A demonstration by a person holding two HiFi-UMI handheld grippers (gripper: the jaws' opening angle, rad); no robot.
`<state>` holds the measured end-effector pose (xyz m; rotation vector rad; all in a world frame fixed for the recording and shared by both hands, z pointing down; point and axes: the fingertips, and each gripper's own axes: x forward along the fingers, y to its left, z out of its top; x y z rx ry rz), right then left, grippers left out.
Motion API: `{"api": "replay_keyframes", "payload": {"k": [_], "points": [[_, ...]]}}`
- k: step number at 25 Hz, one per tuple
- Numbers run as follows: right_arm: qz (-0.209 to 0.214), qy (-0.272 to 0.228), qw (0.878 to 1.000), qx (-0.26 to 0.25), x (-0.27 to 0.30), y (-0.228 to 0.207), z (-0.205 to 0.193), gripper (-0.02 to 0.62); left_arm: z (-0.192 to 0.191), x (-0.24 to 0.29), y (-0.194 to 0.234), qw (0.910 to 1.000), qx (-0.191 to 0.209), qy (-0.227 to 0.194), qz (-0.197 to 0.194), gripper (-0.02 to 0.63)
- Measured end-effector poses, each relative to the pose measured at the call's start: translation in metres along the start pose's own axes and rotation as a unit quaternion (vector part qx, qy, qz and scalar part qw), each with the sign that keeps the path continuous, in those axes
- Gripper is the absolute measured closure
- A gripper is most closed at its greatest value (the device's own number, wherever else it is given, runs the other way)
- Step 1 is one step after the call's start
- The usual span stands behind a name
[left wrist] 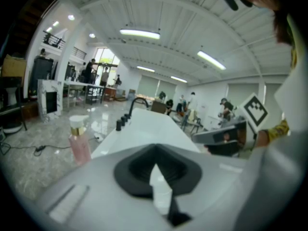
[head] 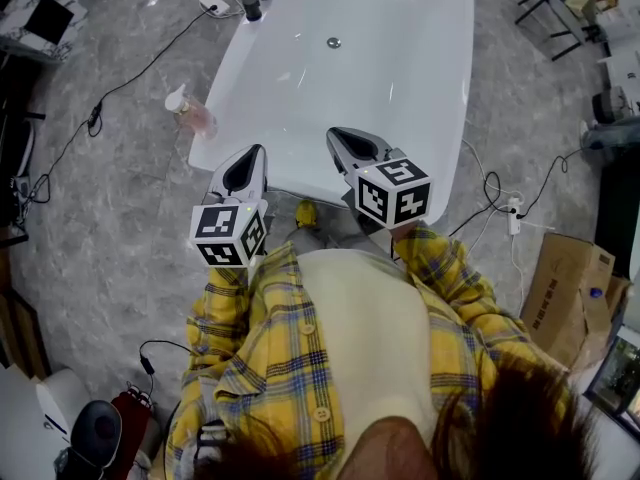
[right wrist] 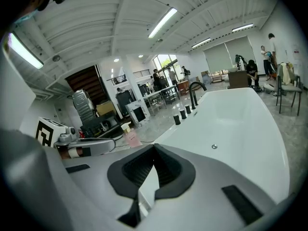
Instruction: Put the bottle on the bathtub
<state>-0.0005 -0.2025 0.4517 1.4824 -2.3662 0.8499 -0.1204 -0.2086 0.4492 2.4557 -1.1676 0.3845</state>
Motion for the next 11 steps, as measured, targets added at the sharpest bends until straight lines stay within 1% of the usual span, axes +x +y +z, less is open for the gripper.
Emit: {"api": "replay_keyframes", "payload": {"k": [6, 11], "points": [[0.002, -0.002, 1.0, 0.004, 0.0005, 0.0011, 0.0029, 0.581, 0.0074, 0.0006, -0.0016, 0.9998, -0.003, -0.018, -0.013, 0.598], [0.002, -0.004, 1.0, 0.009, 0.0049, 0.0004, 0.0069, 0.581, 0.0072, 0.0039, -0.0025, 0.9997, 0.0, -0.014, -0.019, 0.598]]}}
